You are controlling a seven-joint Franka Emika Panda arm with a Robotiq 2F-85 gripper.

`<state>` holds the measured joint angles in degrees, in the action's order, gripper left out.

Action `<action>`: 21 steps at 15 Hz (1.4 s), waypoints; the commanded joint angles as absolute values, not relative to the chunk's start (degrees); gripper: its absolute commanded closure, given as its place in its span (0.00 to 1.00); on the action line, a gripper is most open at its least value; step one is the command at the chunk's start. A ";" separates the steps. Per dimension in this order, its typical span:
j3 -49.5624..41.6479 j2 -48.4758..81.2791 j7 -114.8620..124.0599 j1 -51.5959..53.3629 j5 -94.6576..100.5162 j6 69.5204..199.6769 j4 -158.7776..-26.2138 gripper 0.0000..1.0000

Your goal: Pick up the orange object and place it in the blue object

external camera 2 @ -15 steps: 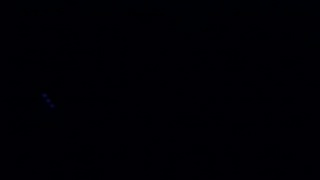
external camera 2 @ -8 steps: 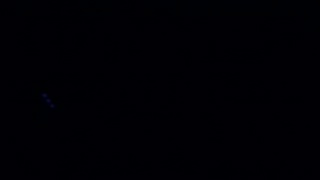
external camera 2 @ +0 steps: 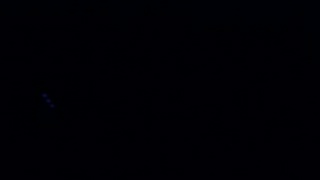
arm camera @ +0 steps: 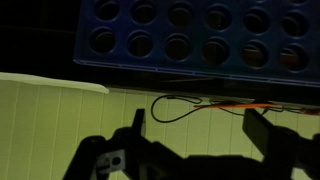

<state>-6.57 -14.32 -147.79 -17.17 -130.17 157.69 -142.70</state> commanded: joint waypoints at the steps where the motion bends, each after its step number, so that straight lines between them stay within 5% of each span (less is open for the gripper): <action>1: -5.36 -16.71 -140.01 -16.79 -125.35 164.67 -141.10 0.00; 13: -5.05 -12.51 -90.41 -12.92 -78.72 172.31 -145.61 0.00; 21: -0.34 -14.11 -58.94 -24.88 -42.68 166.66 -149.30 0.00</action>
